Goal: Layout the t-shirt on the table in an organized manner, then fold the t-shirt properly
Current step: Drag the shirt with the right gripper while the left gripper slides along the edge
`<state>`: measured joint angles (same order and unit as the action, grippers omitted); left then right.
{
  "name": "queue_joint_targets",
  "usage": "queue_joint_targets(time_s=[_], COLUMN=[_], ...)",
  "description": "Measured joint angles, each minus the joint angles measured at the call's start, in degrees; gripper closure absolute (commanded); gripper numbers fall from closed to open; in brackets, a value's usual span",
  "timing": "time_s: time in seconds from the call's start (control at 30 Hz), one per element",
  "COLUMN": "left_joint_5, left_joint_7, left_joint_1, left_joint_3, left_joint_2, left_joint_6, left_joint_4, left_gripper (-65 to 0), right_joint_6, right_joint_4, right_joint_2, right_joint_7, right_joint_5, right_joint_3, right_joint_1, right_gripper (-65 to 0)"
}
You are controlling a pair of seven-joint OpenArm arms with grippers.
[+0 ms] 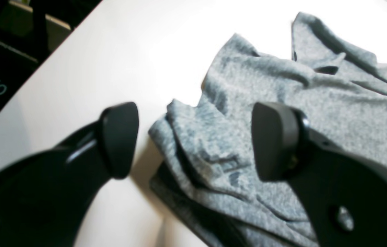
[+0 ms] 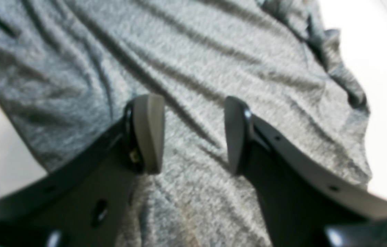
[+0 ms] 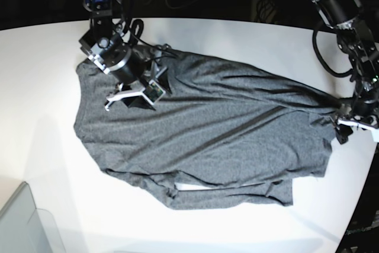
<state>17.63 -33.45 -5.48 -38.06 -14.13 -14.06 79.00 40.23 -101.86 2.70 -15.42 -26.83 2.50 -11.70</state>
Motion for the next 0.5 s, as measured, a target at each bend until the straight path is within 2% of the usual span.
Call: queue_joint_targets(time_s=[0.17,0.33,0.4,0.5], left_joint_5=[0.17,0.22,-0.24,0.07], left_joint_7=[-0.09,0.31,1.03,0.09], left_joint_1=[5.97,13.92,15.39,16.57], left_joint_3=[0.09,0.24,1.46,3.41], left_joint_2=[0.81,0.83,0.81,0.57], left_joint_6=[-0.48,-0.57,-0.48,-0.90], left_joint_4=[4.44,13.38,14.88,12.61], left_gripper=[-49.0,-47.8,-42.4,-27.7], right_joint_6=[0.02,-0.02,0.02,0.00], right_joint_4=[-0.04,-0.02,-0.02,0.02], right_joint_2=[0.07,0.00,0.17,0.20], right_joint_7=[0.11,-0.22,0.00,0.15], right_joint_5=[0.02,-0.22,-0.13,0.00], right_joint_3=[-0.13,-2.75,-2.69,-2.67], right_joint_1=[-1.05,-1.22,-1.31,-1.36], right_gripper=[-28.9,-28.8,-28.8,-28.8])
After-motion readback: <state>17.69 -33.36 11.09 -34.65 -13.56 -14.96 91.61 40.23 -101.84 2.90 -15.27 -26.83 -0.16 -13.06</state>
